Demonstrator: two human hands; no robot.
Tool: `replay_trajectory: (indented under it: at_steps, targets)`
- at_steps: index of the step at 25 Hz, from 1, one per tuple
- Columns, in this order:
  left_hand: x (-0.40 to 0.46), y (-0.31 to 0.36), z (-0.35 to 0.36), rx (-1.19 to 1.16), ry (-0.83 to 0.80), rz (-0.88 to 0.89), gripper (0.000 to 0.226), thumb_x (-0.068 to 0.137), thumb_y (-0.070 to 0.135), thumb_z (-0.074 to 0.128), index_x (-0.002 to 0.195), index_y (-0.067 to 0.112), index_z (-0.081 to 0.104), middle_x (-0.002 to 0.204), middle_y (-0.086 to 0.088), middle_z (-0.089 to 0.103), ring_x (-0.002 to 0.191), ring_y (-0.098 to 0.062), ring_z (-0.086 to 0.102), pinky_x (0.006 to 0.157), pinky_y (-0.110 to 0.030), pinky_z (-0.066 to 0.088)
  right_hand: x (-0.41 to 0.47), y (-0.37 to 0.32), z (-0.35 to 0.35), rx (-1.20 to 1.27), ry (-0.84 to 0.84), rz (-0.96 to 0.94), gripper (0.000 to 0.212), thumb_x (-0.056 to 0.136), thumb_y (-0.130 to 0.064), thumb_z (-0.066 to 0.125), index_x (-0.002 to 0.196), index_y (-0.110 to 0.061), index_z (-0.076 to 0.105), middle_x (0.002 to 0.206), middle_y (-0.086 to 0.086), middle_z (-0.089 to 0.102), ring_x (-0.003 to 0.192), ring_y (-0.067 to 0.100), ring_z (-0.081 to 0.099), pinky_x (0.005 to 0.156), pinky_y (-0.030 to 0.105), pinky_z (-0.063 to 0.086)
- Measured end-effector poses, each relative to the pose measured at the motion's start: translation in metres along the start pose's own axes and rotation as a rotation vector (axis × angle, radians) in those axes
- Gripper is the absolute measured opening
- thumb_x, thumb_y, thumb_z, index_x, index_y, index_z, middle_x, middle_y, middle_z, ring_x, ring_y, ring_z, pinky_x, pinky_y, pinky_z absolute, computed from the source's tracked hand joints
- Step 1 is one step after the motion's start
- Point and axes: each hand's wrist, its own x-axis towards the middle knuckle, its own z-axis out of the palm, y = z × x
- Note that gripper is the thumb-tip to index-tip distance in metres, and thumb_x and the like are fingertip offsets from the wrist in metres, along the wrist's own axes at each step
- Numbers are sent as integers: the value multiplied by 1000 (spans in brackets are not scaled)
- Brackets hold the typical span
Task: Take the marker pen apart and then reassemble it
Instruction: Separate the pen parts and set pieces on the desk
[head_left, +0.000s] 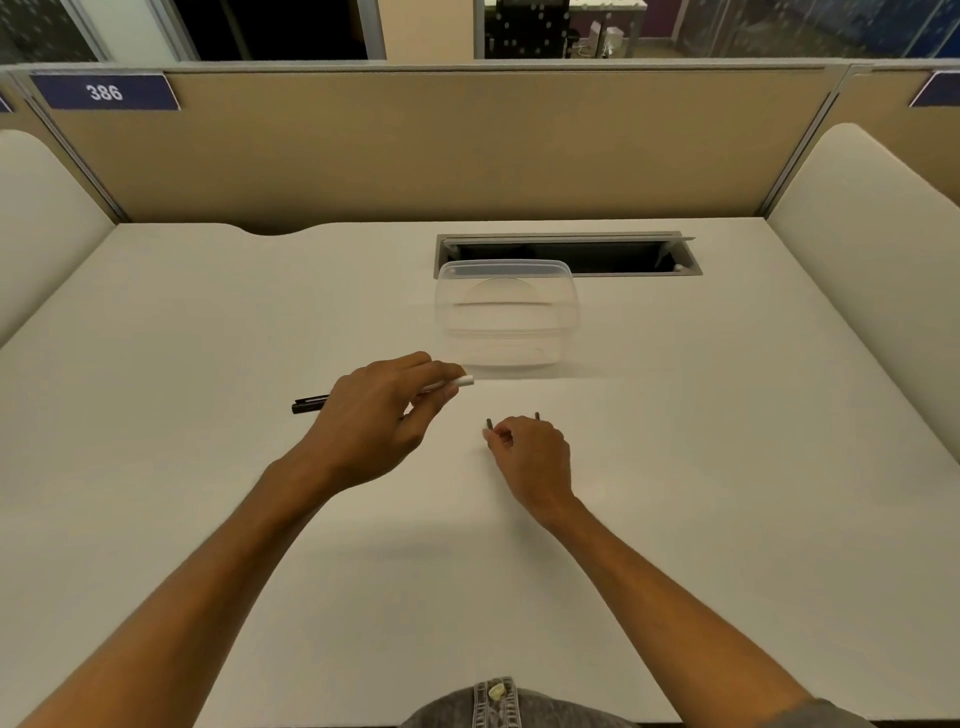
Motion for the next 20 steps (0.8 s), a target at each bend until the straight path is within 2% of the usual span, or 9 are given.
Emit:
replay_trajectory:
  at_steps: [7,15,20]
  targets:
    - [-5,-9,1,-5,-10,-2,23,97,30,50,113,28,66,84,11,63,68,-10,51,56,-29,42,-6,7,14,-49,2,-15,24,93,-33,59,93,-12,70,87,2,72,77,22,66,71,37,54]
    - [-4,-11,0,-17,-11,13,23,97,30,50,114,27,66,85,12,64,70,-8,50,57,-27,40,-6,8,22,-82,58,-35,25,91,-34,61,90,-11,70,84,3,71,73,20,65,64,32,52]
    - [-7,-11,0,-31,-34,-8,25,97,32,49,116,27,65,91,11,66,74,-10,55,61,-30,45,-7,7,21,-29,94,-17,27,89,-39,64,88,-12,70,82,0,72,69,18,66,64,29,53]
